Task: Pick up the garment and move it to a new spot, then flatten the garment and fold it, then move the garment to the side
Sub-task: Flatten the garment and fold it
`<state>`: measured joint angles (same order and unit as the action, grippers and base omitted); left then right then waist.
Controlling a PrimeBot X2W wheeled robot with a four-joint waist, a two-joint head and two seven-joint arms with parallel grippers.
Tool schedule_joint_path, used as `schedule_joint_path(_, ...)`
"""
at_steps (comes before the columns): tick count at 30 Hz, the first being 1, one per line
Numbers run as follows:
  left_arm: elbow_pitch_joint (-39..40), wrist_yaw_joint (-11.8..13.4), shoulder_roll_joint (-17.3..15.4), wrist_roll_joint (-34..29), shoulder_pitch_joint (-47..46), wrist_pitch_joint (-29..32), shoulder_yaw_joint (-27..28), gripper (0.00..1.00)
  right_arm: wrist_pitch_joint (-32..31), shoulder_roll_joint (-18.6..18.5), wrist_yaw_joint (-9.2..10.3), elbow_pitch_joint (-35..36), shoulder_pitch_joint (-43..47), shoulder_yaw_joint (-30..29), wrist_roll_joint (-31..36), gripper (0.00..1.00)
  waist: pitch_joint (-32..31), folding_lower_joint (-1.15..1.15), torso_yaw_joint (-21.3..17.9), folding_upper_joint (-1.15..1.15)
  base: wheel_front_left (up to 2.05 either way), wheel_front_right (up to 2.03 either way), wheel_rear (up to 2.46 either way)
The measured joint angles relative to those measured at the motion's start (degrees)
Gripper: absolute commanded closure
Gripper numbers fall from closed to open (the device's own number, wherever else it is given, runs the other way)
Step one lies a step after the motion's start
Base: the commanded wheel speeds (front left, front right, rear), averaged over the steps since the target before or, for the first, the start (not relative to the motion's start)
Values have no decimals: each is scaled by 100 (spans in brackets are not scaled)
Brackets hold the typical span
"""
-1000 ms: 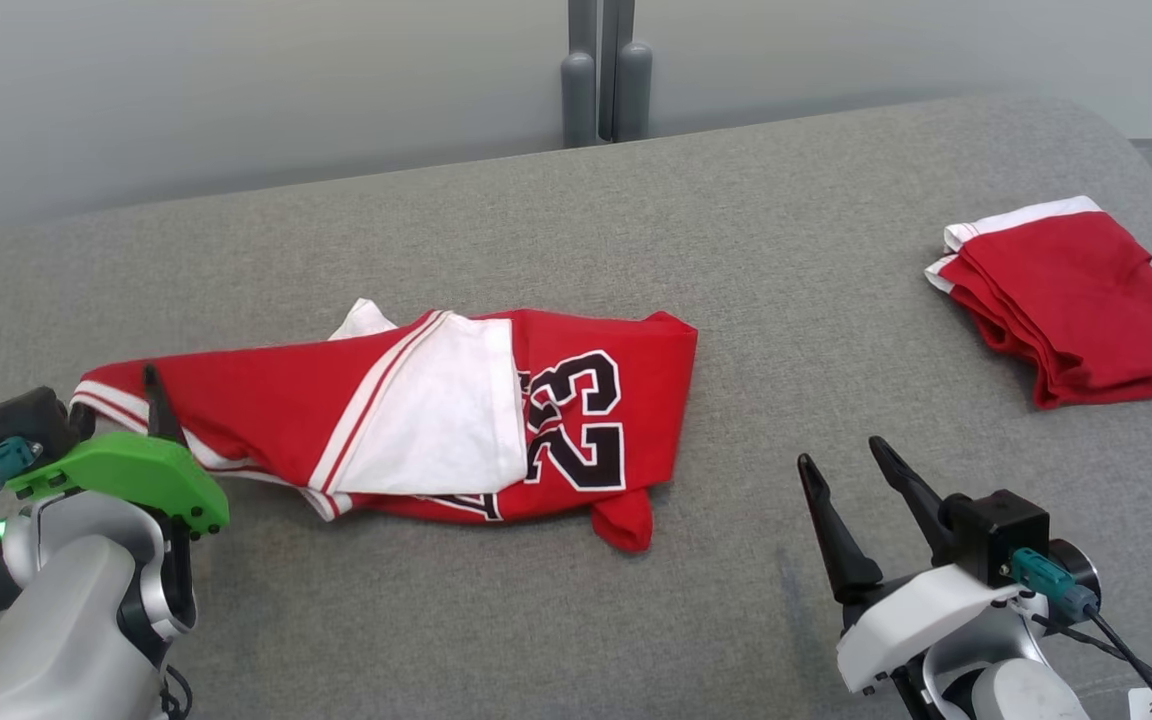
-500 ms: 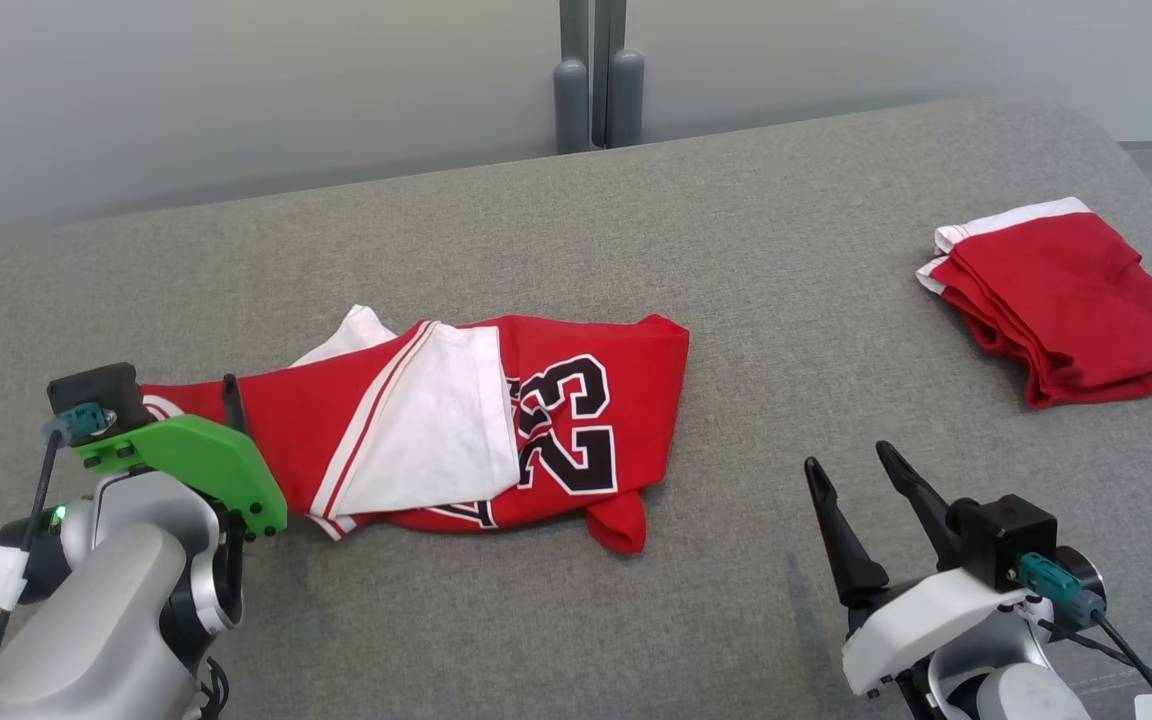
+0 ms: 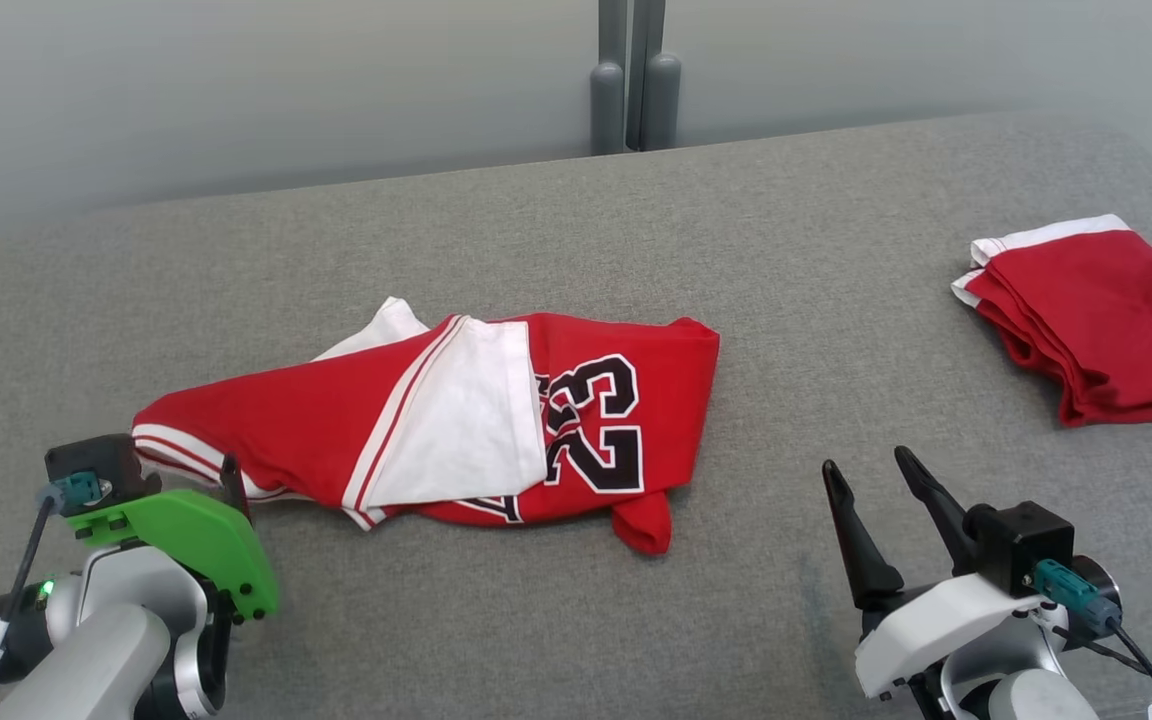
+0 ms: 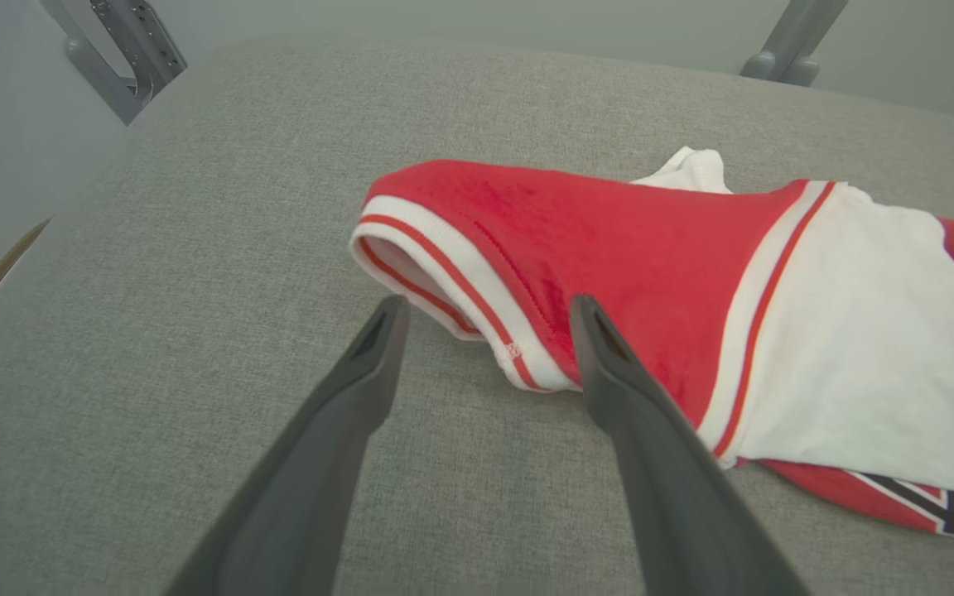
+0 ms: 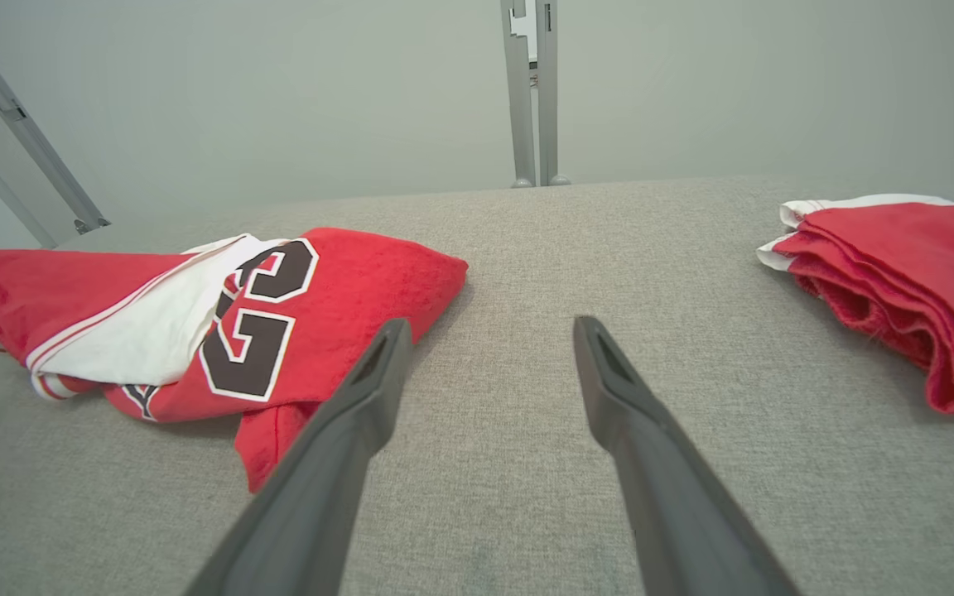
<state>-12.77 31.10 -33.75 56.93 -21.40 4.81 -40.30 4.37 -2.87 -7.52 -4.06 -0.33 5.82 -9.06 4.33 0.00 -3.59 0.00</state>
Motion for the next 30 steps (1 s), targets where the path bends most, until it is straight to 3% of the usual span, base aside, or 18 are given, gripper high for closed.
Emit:
schedule_joint_path(8, 658, 80, -115, -235, 145, 155, -363, 0, -25, 0, 0, 4, -8, 67, 4, 0, -21, 0, 112, 0, 0, 0, 0)
schedule_joint_path(13, 687, -120, 232, -513, -259, 385, -849, 0, -32, 2, 0, -9, -53, 200, 4, 0, 5, 0, -44, 0, 0, 0, 0)
schedule_joint_path(20, 144, -511, 758, -754, -727, 430, -1260, 0, -24, 0, 0, -2, -108, 158, 11, 0, 112, 0, -429, 0, 0, 0, 0)
schedule_joint_path(30, -522, -675, 1011, -766, -994, 363, -1296, 0, 77, -1, 0, -14, -169, 188, -36, 0, 368, 0, -974, 0, 0, 0, 0)
